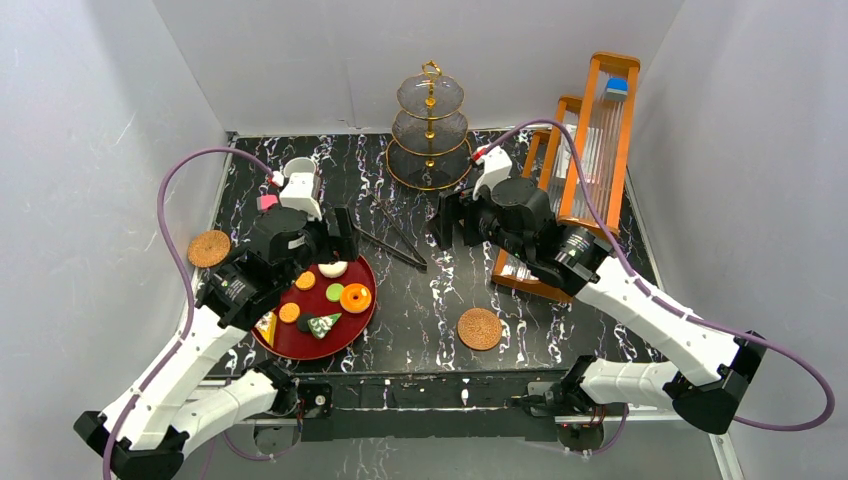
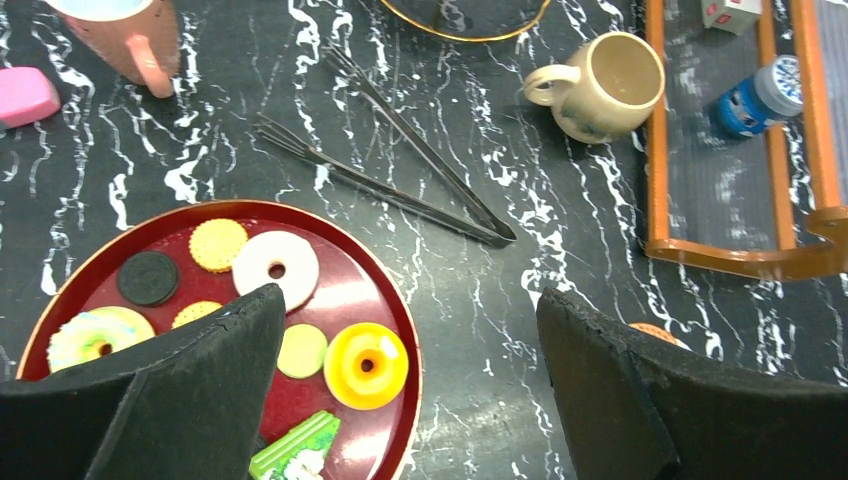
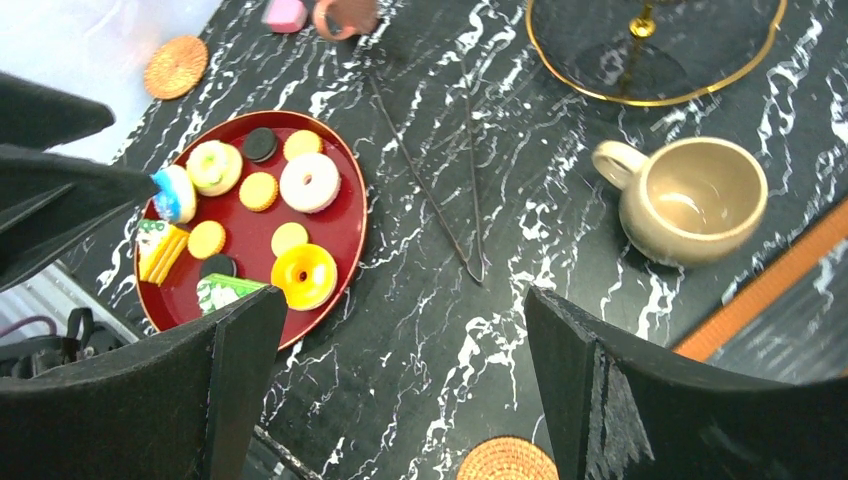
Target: Serve the afternoon tea
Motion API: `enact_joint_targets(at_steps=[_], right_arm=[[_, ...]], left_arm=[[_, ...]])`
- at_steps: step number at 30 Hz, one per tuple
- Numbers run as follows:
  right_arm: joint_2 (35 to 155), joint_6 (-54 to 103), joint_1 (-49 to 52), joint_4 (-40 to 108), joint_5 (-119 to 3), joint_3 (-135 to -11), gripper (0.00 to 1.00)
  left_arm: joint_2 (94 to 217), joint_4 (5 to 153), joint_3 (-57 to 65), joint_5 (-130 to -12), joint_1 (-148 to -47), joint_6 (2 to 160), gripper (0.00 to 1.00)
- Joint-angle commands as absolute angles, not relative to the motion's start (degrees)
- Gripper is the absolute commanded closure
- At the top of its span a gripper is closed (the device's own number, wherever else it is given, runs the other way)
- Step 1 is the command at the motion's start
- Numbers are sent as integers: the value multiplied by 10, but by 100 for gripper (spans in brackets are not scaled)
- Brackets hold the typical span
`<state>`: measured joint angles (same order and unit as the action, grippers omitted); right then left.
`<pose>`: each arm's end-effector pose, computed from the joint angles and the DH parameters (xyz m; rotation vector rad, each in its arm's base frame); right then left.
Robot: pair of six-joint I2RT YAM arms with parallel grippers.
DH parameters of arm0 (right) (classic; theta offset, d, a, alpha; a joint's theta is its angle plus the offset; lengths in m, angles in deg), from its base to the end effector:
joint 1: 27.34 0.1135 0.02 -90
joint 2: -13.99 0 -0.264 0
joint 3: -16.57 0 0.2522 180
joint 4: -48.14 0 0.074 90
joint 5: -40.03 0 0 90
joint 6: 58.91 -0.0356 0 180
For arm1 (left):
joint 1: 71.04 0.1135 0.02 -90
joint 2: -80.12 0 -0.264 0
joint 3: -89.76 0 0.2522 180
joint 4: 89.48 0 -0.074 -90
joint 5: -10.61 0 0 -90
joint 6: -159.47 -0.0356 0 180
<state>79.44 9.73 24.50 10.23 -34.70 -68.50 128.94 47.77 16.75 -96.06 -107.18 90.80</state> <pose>0.1623 0.1914 0.4043 -0.3248 1.8989 0.6199 0.1503 -0.0971 0.3811 0.0462 1.9009 -0.4108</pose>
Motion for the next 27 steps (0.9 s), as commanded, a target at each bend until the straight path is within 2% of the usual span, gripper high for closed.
enact_joint_targets(at_steps=[1,8,16,27], right_arm=[[798,153,248,172,-403,-680,1],[885,176,248,169,-426,-713,4],[987,231,248,236,-456,-708,13],[1176,310,242,291,-443,-777,11]], left_arm=[[1276,494,173,-1023,-1074,873,6],[1228,498,188,-1055,-1074,859,7],[1167,508,209,-1063,-1074,866,7],[1077,576,307,-1116,-1074,824,7]])
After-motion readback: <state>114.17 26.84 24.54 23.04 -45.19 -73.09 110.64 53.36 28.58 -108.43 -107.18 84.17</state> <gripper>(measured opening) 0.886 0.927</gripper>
